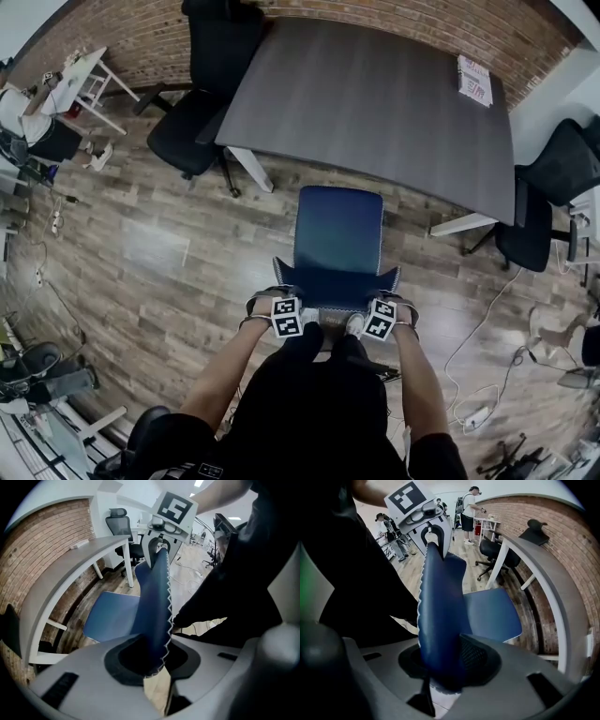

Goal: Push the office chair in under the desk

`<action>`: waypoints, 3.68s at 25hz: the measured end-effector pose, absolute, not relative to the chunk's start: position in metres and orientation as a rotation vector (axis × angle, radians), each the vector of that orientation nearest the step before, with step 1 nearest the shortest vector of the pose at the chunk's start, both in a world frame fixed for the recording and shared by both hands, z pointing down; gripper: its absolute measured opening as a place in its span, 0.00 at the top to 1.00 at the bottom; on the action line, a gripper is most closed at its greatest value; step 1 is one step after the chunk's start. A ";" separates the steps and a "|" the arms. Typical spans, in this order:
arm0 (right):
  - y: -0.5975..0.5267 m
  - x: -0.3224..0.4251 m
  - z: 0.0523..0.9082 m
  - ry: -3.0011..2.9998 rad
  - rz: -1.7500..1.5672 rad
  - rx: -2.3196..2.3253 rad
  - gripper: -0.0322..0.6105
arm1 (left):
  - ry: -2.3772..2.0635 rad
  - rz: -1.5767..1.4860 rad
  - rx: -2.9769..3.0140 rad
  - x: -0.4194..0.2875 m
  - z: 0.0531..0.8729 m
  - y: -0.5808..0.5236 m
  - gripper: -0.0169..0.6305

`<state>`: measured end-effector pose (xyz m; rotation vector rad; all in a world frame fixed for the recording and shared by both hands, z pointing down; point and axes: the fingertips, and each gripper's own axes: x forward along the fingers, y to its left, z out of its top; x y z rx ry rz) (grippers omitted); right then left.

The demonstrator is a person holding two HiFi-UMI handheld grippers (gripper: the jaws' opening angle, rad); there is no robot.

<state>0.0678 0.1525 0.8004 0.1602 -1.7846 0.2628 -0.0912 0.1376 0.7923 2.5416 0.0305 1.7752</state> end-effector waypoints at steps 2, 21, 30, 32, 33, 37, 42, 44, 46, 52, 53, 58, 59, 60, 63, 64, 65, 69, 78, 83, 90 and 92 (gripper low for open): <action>0.149 0.069 0.801 -1.786 0.269 0.168 0.75 | 0.055 1.771 2.559 -0.090 0.792 0.134 0.84; 0.100 0.075 0.804 -1.795 0.259 0.175 0.76 | 0.013 1.750 2.572 -0.084 0.793 0.088 0.84; 0.054 0.081 0.803 -1.793 0.239 0.173 0.76 | -0.016 1.771 2.553 -0.078 0.794 0.047 0.83; 0.044 0.082 0.803 -1.793 0.237 0.175 0.76 | -0.029 1.773 2.548 -0.077 0.794 0.037 0.83; 0.040 0.082 0.803 -1.794 0.237 0.178 0.76 | -0.033 1.774 2.543 -0.077 0.794 0.033 0.83; 0.025 0.082 0.802 -1.794 0.234 0.172 0.76 | -0.017 1.791 2.529 -0.078 0.793 0.019 0.83; 0.009 0.083 0.802 -1.801 0.230 0.160 0.76 | -0.032 1.788 2.515 -0.077 0.793 0.002 0.82; 0.001 0.084 0.801 -1.802 0.225 0.161 0.76 | -0.041 1.789 2.514 -0.076 0.793 -0.005 0.82; -0.008 0.085 0.802 -1.805 0.220 0.164 0.76 | -0.050 1.785 2.511 -0.074 0.793 -0.013 0.82; -0.035 0.089 0.804 -1.811 0.212 0.175 0.77 | -0.076 1.793 2.489 -0.072 0.796 -0.039 0.82; -0.040 0.089 0.804 -1.813 0.210 0.175 0.77 | -0.076 1.799 2.485 -0.072 0.796 -0.044 0.82; -0.062 0.090 0.803 -1.816 0.207 0.166 0.77 | -0.110 1.810 2.463 -0.071 0.795 -0.068 0.82; -0.066 0.089 0.803 -1.817 0.209 0.162 0.77 | -0.116 1.813 2.456 -0.072 0.796 -0.072 0.82; -0.070 0.088 0.804 -1.817 0.210 0.159 0.77 | -0.120 1.816 2.451 -0.072 0.796 -0.077 0.82; -0.080 0.085 0.804 -1.823 0.207 0.162 0.77 | -0.132 1.829 2.427 -0.076 0.797 -0.088 0.82; -0.083 0.084 0.804 -1.825 0.207 0.166 0.77 | -0.139 1.835 2.415 -0.077 0.798 -0.091 0.82; -0.087 0.083 0.804 -1.826 0.208 0.170 0.78 | -0.146 1.841 2.405 -0.079 0.797 -0.095 0.82; -0.099 0.083 0.804 -1.830 0.211 0.181 0.78 | -0.176 1.854 2.377 -0.079 0.798 -0.109 0.82; -0.118 0.075 0.803 -1.839 0.226 0.200 0.78 | -0.163 1.839 2.385 -0.087 0.798 -0.132 0.81; -0.122 0.069 0.803 -1.824 0.246 0.220 0.78 | -0.087 1.847 2.427 -0.092 0.797 -0.138 0.81; -0.132 0.057 0.802 -1.807 0.288 0.270 0.78 | -0.028 1.848 2.457 -0.105 0.798 -0.152 0.80; -0.138 0.052 0.802 -1.804 0.301 0.292 0.78 | -0.006 1.857 2.480 -0.110 0.799 -0.161 0.80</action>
